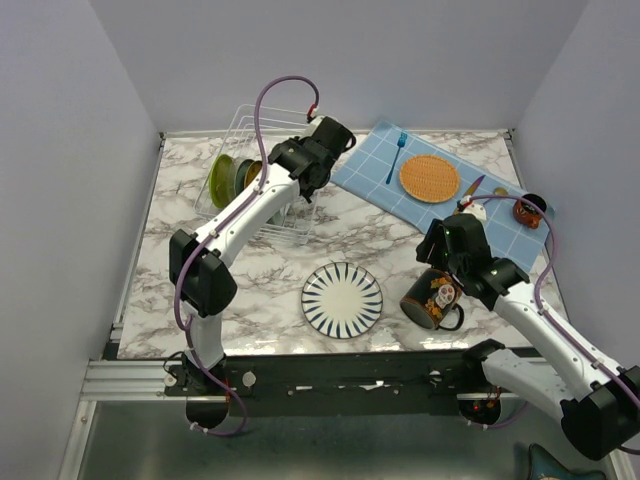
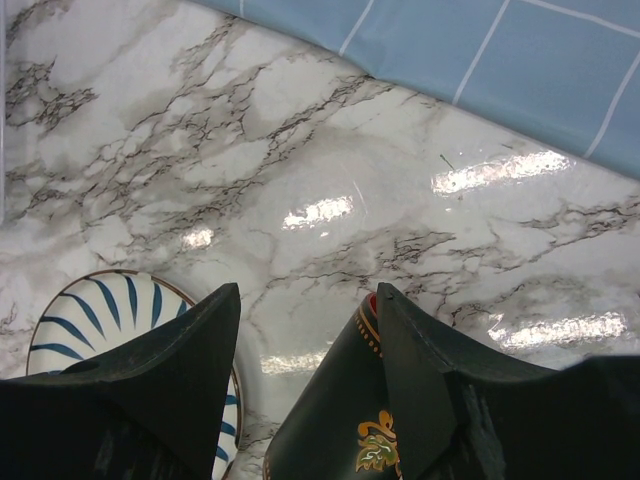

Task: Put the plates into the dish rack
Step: Insert the plate into the dish rack.

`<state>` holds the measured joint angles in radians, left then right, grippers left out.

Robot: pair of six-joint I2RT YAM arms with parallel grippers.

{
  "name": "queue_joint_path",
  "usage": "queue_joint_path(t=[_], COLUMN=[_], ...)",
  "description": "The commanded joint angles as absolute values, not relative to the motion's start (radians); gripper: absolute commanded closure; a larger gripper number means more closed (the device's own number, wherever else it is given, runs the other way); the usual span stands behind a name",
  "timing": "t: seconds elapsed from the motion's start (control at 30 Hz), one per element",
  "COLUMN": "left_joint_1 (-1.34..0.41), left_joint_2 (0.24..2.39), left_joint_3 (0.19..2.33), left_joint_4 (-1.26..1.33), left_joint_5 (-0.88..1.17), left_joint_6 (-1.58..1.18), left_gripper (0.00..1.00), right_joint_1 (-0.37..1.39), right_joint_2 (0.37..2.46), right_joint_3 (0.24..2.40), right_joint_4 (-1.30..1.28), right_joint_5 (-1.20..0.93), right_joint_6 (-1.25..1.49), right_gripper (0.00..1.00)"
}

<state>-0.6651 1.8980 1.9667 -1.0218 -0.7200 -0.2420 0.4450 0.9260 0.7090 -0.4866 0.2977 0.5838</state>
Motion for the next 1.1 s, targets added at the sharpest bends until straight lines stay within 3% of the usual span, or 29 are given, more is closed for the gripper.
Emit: queue_joint_path(t=[0.0, 0.43, 1.07], left_joint_1=[-0.641, -0.638, -0.603], left_joint_2=[1.844, 1.876, 1.891], left_joint_3=[2.009, 2.006, 1.884], left_joint_4=[-0.999, -1.045, -0.948], left_joint_5=[-0.796, -0.799, -0.64], left_joint_6=[-0.262, -0.311, -0.341], left_gripper=[1.0, 1.0, 1.0], right_joint_1=[0.449, 0.449, 0.449], right_joint_2=[0.936, 0.951, 0.943], right_joint_3=[0.709, 0.712, 0.706], right_joint_4=[-0.463, -0.459, -0.471], right_joint_5=[0.284, 0.282, 0.29], right_joint_6=[0.586, 0.569, 0.574], right_gripper=[0.35, 0.35, 0.35])
